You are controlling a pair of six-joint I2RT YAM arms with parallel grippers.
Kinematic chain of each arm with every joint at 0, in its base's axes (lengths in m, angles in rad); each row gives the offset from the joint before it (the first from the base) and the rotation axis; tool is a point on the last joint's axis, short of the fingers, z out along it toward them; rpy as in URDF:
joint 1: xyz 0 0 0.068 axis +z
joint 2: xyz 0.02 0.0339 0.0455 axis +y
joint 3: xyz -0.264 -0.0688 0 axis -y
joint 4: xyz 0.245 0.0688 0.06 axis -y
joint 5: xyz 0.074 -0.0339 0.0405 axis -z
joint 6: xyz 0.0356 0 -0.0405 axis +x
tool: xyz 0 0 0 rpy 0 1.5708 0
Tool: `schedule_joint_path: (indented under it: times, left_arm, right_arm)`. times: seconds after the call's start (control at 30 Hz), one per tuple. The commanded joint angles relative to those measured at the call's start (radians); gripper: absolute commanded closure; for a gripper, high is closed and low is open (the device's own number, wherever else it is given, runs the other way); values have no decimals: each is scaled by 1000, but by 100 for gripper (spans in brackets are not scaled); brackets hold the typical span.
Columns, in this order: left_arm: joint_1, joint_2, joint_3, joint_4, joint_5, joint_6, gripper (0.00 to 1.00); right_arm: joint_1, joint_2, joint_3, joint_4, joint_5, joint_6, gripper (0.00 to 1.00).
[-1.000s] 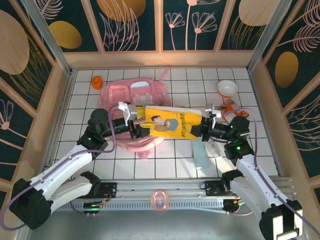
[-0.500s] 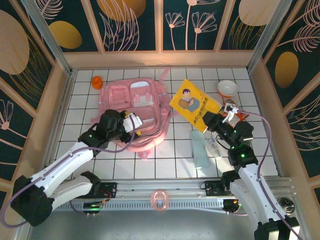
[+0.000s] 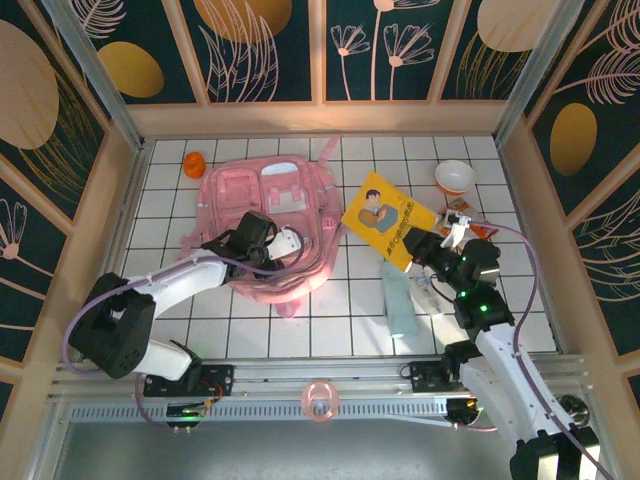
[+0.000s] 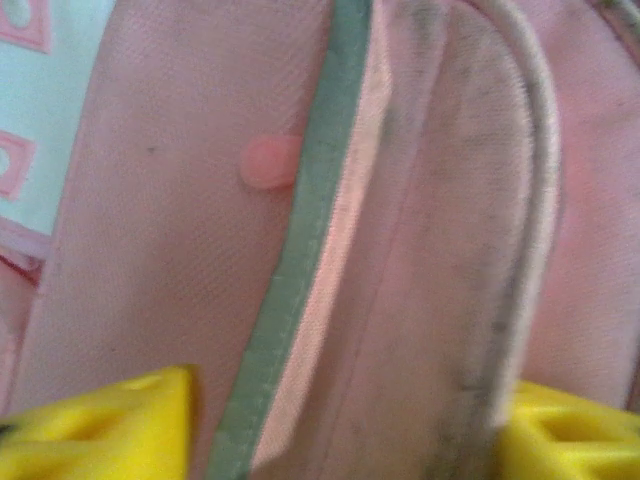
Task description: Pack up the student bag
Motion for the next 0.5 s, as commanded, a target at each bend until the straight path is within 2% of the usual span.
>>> schedule_joint_path:
  times: [0.0,0.1,0.13,0.23,0.37,0.47]
  left_arm:
    - [3,-6,68,28,-40,-46,66]
    - [3,-90,117,20,66,-115,96]
    - [2,-120,135,24,100,-144,100]
    - [2,-190,182,71,149,-255,100]
    - [2,-190,266,106,115,-382,100]
    - [2,-147,339,89,114,-461,100]
  right_arm:
    - [10,-13,16,59,9,-3,100]
    - [10,-11,20,4,57,16,100]
    - [10,-10,21,-17,84,31,100]
    - [9,-12,23,-65,162,116,100]
    - [18,4,32,-48,124,276,100]
    - [72,9,51,-58,138,356,100]
